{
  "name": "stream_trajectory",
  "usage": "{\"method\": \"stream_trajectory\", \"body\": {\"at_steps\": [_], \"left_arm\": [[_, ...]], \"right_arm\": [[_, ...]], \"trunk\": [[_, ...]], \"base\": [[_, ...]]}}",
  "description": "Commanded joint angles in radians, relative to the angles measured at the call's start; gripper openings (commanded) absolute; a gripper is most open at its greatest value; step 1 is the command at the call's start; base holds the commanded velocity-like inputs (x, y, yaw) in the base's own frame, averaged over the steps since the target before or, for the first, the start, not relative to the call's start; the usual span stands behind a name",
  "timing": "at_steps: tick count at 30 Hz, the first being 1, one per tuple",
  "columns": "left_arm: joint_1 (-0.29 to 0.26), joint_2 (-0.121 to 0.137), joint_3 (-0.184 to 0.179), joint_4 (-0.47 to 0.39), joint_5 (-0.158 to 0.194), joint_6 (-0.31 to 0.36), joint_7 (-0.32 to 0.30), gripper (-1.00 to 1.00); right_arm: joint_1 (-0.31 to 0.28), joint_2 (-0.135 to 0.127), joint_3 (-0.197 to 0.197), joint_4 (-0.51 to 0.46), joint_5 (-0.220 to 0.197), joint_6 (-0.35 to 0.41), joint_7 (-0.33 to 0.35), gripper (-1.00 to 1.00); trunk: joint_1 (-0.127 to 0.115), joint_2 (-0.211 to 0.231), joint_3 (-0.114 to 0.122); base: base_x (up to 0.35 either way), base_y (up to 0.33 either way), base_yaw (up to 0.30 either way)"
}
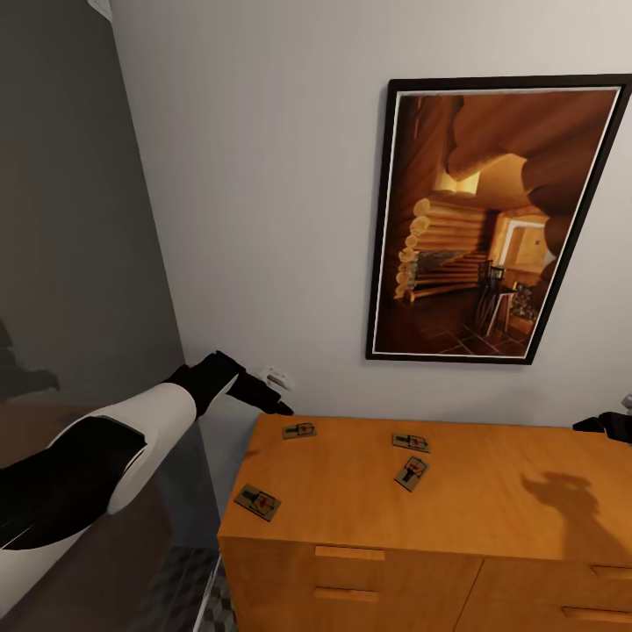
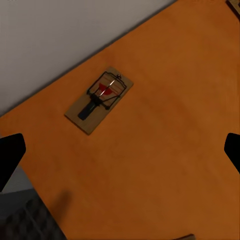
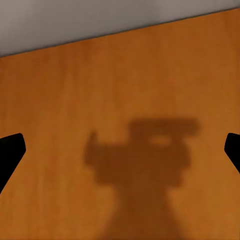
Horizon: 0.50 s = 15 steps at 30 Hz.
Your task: Take the four mousetraps from the cabinet in the bathroom and place them on the bathroom floor. Make sure all four end up on the same floor surface, and ensure that at least two of them are either under or directly next to the same bathroom sink.
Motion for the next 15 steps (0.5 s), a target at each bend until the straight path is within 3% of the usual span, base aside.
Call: {"method": "stream_trajectory", "body": {"at_steps": [1,5,15], "left_arm": [[0.000,0.000,0.008,-0.001,-0.010,0.007,0.001,1.00],[0.000,0.000,0.009,0.000,-0.009,0.007,0.018,1.00],[0.000,-0.001,0.010,0.000,-0.002,0.006,0.028,1.00]], "right_arm": [[0.000,0.000,-0.002,-0.001,0.010,0.002,0.007,1.00],[0.000,0.000,-0.002,-0.001,0.010,0.002,0.006,1.00],[0.000,0.000,-0.002,-0.001,0.010,0.002,0.006,1.00]], "trunk": [[0.000,-0.001,-0.001],[0.000,-0.001,-0.001],[0.000,-0.001,-0.001]], "base": [[0.007,0.000,0.000],[0.072,0.000,0.000],[0.199,0.000,0.000]]}}
